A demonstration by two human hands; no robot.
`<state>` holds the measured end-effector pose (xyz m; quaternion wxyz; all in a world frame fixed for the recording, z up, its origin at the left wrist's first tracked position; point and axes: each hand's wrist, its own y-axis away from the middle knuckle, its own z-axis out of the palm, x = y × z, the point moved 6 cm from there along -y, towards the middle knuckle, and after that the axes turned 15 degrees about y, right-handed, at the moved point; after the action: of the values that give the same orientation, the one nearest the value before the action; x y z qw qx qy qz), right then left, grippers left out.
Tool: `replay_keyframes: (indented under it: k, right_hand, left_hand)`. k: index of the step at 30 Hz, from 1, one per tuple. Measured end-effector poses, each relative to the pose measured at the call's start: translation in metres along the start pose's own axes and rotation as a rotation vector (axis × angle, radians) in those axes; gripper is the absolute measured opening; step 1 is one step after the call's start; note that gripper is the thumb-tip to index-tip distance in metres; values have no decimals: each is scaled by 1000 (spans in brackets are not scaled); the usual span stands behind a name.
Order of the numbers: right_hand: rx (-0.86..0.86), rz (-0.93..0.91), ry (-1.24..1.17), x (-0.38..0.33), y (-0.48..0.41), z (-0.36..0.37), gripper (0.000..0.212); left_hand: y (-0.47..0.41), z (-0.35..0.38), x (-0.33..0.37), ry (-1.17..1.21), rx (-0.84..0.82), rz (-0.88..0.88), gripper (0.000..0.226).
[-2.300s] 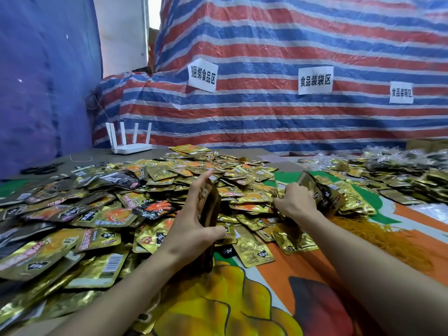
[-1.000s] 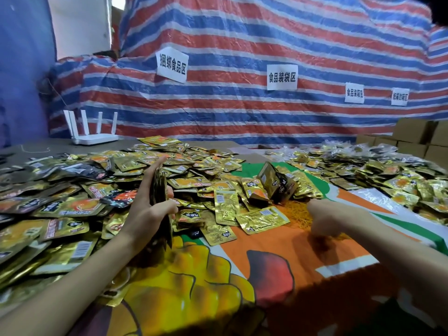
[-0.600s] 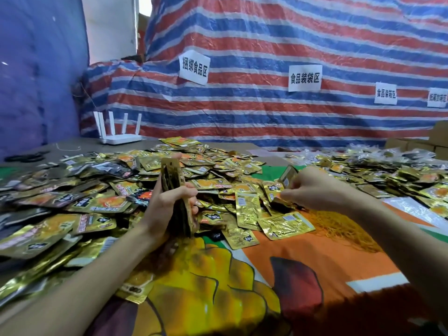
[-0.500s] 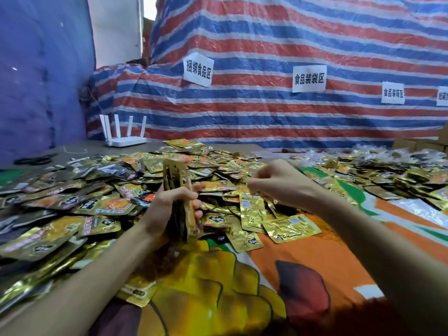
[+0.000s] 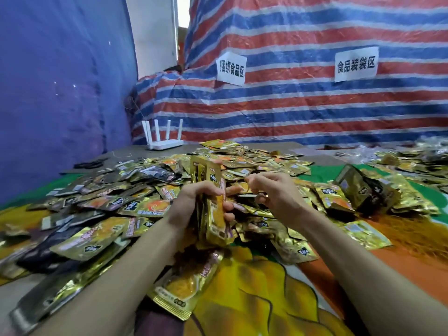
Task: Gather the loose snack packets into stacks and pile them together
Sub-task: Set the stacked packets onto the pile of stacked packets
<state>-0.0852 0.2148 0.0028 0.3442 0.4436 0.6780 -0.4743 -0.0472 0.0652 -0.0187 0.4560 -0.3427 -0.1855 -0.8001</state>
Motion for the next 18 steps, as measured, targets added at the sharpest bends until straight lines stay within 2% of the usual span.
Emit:
replay_keyframes:
  k: [2, 5, 8, 9, 13, 16, 18]
  right_hand:
    - [-23, -9, 10, 1, 3, 2, 19]
    - [-48, -7, 2, 2, 7, 5, 22]
    - [-105, 21, -174, 1, 9, 5, 37]
    - [-138, 41, -244, 1, 10, 6, 35]
    - [-308, 100, -389, -1, 18, 16, 5]
    - [-360, 111, -388, 1, 20, 19, 17]
    - [-389, 72, -310, -1, 21, 21, 17]
  left_hand:
    - [2, 3, -5, 34, -68, -60, 62]
    - [7, 10, -10, 63, -165, -109, 52]
    - [10, 16, -8, 122, -215, -109, 45]
    - [10, 17, -8, 131, -214, -107, 43]
    - [10, 18, -10, 113, -197, -109, 39]
    - [11, 17, -9, 82, -171, -96, 38]
    - [11, 14, -8, 68, -153, -88, 37]
